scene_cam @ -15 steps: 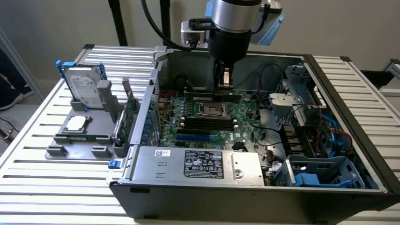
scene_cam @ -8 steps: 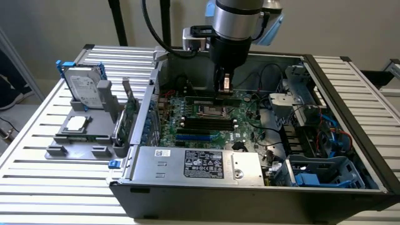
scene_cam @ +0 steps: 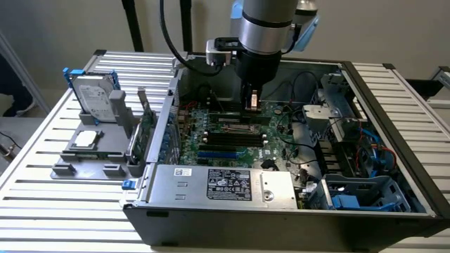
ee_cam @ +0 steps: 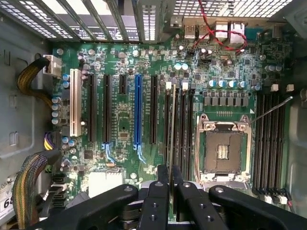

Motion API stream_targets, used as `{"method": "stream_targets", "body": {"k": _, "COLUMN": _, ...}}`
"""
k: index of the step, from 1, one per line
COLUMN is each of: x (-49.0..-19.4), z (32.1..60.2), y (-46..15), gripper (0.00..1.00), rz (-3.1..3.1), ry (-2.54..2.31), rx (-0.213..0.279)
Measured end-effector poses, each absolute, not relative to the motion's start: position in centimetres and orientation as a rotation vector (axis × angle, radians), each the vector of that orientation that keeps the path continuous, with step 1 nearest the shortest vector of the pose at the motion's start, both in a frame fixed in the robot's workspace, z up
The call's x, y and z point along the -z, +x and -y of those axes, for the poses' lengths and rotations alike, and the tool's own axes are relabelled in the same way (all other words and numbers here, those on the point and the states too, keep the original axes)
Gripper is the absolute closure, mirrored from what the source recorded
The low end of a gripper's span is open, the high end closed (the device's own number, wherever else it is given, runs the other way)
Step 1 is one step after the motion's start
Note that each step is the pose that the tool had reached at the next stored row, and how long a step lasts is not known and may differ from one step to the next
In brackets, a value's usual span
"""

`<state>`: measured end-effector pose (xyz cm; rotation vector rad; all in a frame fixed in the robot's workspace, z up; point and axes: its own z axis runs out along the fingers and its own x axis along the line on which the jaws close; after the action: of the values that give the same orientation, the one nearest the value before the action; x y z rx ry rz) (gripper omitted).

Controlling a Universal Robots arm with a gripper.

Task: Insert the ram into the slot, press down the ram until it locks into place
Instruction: 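Insert the ram into the slot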

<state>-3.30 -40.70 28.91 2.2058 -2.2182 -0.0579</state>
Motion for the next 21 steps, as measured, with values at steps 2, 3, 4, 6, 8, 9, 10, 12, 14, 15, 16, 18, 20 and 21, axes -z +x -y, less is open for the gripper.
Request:
{"method": "stream_targets", "body": {"k": 2, "x": -28.5, "z": 40.8, "y": -3.3, "gripper": 0.86, "rz": 2.22, "ry": 2.204, "rx": 0.058}}
{"method": "stream_targets", "body": {"k": 3, "x": -28.3, "z": 40.8, "y": -3.3, "gripper": 0.86, "rz": 2.22, "ry": 2.204, "rx": 0.058}}
{"method": "stream_targets", "body": {"k": 4, "x": -28.2, "z": 40.8, "y": -3.3, "gripper": 0.86, "rz": 2.221, "ry": 2.203, "rx": 0.058}}
{"method": "stream_targets", "body": {"k": 6, "x": -27.8, "z": 40.9, "y": -3.3, "gripper": 0.86, "rz": 2.222, "ry": 2.202, "rx": 0.058}}
{"method": "stream_targets", "body": {"k": 8, "x": -27.4, "z": 41.0, "y": -3.3, "gripper": 0.86, "rz": 2.222, "ry": 2.202, "rx": 0.058}}
{"method": "stream_targets", "body": {"k": 9, "x": -27.3, "z": 41.0, "y": -3.3, "gripper": 0.86, "rz": 2.222, "ry": 2.202, "rx": 0.058}}
{"method": "stream_targets", "body": {"k": 10, "x": -27.1, "z": 41.1, "y": -3.3, "gripper": 0.86, "rz": 2.222, "ry": 2.202, "rx": 0.058}}
{"method": "stream_targets", "body": {"k": 12, "x": -26.7, "z": 41.1, "y": -3.3, "gripper": 0.86, "rz": 2.223, "ry": 2.201, "rx": 0.058}}
{"method": "stream_targets", "body": {"k": 14, "x": -26.3, "z": 41.1, "y": -3.3, "gripper": 0.86, "rz": 2.223, "ry": 2.201, "rx": 0.058}}
{"method": "stream_targets", "body": {"k": 15, "x": -26.2, "z": 41.1, "y": -3.3, "gripper": 0.86, "rz": 2.223, "ry": 2.201, "rx": 0.058}}
{"method": "stream_targets", "body": {"k": 16, "x": -26.0, "z": 41.1, "y": -3.3, "gripper": 0.86, "rz": 2.224, "ry": 2.2, "rx": 0.058}}
{"method": "stream_targets", "body": {"k": 18, "x": -25.6, "z": 41.1, "y": -3.4, "gripper": 0.86, "rz": 2.225, "ry": 2.199, "rx": 0.058}}
{"method": "stream_targets", "body": {"k": 20, "x": -25.3, "z": 41.0, "y": -3.5, "gripper": 0.86, "rz": 2.225, "ry": 2.199, "rx": 0.058}}
{"method": "stream_targets", "body": {"k": 21, "x": -25.1, "z": 41.0, "y": -3.5, "gripper": 0.86, "rz": 2.226, "ry": 2.198, "rx": 0.058}}
